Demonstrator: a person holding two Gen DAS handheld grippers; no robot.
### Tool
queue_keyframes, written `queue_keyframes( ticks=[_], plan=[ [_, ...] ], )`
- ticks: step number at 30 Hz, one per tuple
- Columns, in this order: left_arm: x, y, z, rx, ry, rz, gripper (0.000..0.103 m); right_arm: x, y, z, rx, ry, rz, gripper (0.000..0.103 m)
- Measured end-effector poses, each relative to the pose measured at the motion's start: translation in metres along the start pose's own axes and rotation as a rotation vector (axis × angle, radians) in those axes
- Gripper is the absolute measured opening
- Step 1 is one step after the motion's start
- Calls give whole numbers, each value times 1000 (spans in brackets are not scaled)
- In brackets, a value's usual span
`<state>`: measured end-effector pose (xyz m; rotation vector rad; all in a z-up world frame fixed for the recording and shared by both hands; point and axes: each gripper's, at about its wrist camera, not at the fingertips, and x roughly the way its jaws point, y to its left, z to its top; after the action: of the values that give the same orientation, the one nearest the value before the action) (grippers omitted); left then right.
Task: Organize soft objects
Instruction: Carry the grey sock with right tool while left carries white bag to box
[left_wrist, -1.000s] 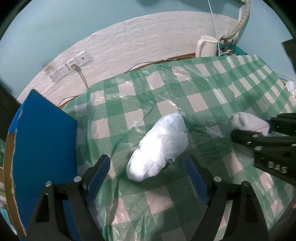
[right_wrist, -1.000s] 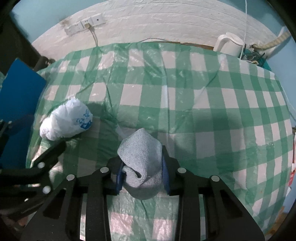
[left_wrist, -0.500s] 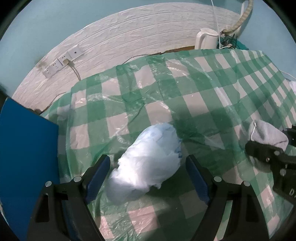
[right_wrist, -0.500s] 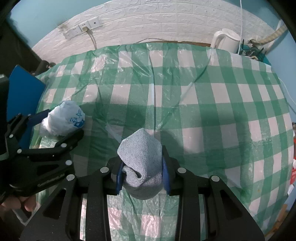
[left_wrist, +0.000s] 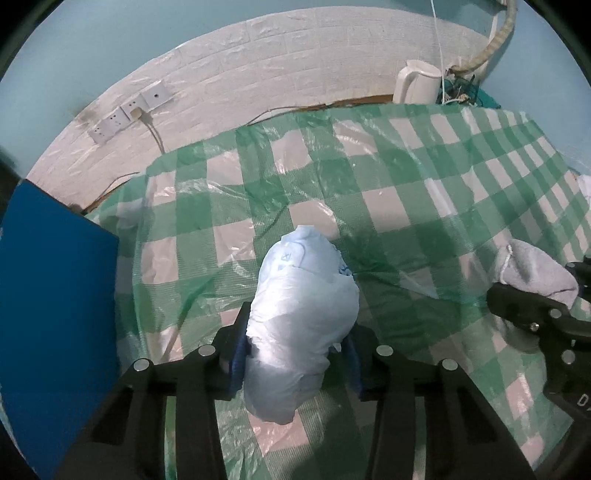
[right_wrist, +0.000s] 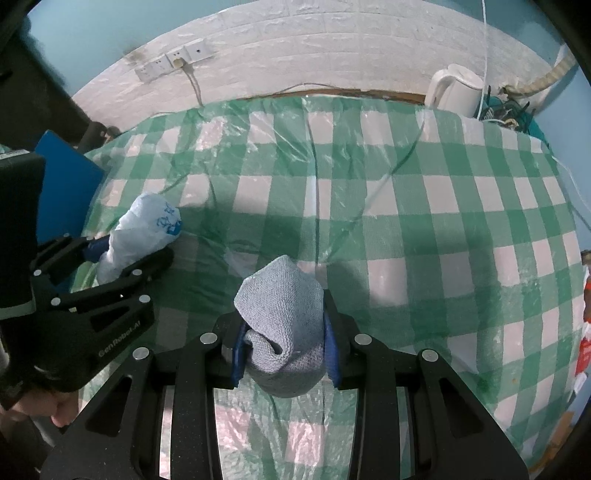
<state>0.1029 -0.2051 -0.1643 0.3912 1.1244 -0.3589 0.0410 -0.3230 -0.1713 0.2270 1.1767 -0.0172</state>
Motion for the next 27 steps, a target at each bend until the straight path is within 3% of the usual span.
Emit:
queue_keyframes(
  ticks=[16, 27],
  plan=[
    [-51, -7, -15, -8, -70, -6, 44, -34, 23, 4, -50, -66, -3, 32],
    [-81, 17, -24, -62, -103, 9, 44, -57, 44, 5, -90, -105, -8, 32]
  ],
)
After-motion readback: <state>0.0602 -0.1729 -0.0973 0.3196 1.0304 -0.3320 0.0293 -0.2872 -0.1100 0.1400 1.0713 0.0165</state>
